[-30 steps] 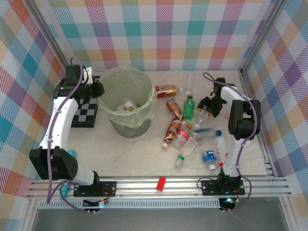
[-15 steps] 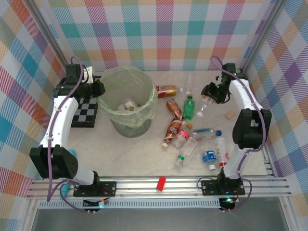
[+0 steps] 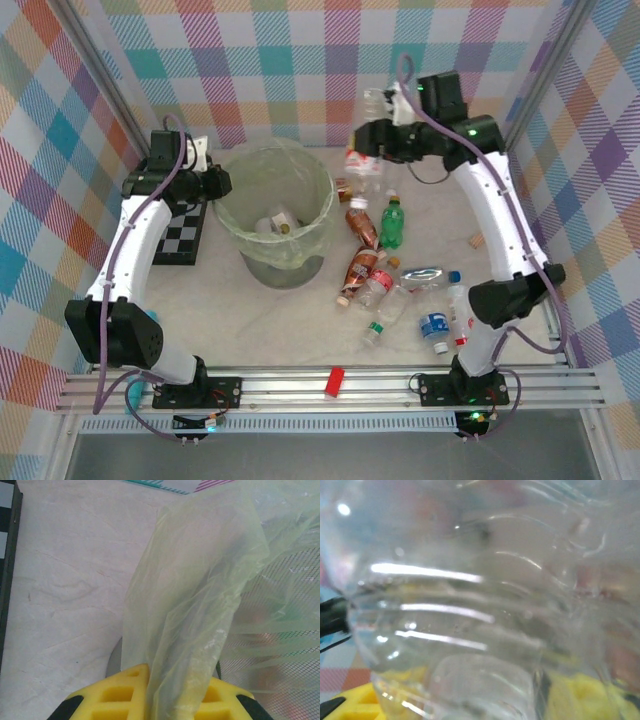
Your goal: Put the plastic bottles in the bin
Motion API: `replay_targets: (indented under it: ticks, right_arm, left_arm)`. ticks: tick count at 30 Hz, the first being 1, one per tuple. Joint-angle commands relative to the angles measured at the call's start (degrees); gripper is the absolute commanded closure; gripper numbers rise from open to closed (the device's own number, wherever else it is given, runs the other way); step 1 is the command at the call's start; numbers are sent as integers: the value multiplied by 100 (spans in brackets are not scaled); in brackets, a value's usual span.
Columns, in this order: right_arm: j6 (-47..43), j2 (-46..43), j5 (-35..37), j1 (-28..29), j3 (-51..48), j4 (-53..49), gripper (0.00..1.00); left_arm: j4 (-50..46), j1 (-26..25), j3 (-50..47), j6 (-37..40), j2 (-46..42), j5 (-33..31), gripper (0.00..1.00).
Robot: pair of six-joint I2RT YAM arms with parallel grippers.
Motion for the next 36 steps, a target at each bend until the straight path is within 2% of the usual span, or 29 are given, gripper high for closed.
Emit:
replay_targets:
  ticks: [1,4,9,16,23,30,32,36]
  right_arm:
    - [40,643,-123,551,912,-267,48]
    - [84,1124,11,889,1564,-362,48]
    - [55,1720,171,1282,1843,-329,50]
    - [-356,2208,758,1730,1847,-693,50]
    - [-695,2282,1642,2156,1008,-981,49]
    - [-485,2023,2042,2412,-413,-460,44]
    - [-357,1929,2104,2441,-793,-236,40]
    - [-232,1832,2255,2466,-1173,-40,23]
  left_arm:
    - [-674,-176,-119,123,229,265,100]
    - [-680,-202,-139,168,182,277,100]
    - [-663,-209,-141,233,184,452,100]
    - [-720,-331,-78,382,202,684,100]
    - [-754,-514,-10,412,260,858,100]
    - [-664,-548,48,343,333,928,100]
    - [-629,-546,9,329,356,950,100]
    - [-592,-547,-77,359,353,879,100]
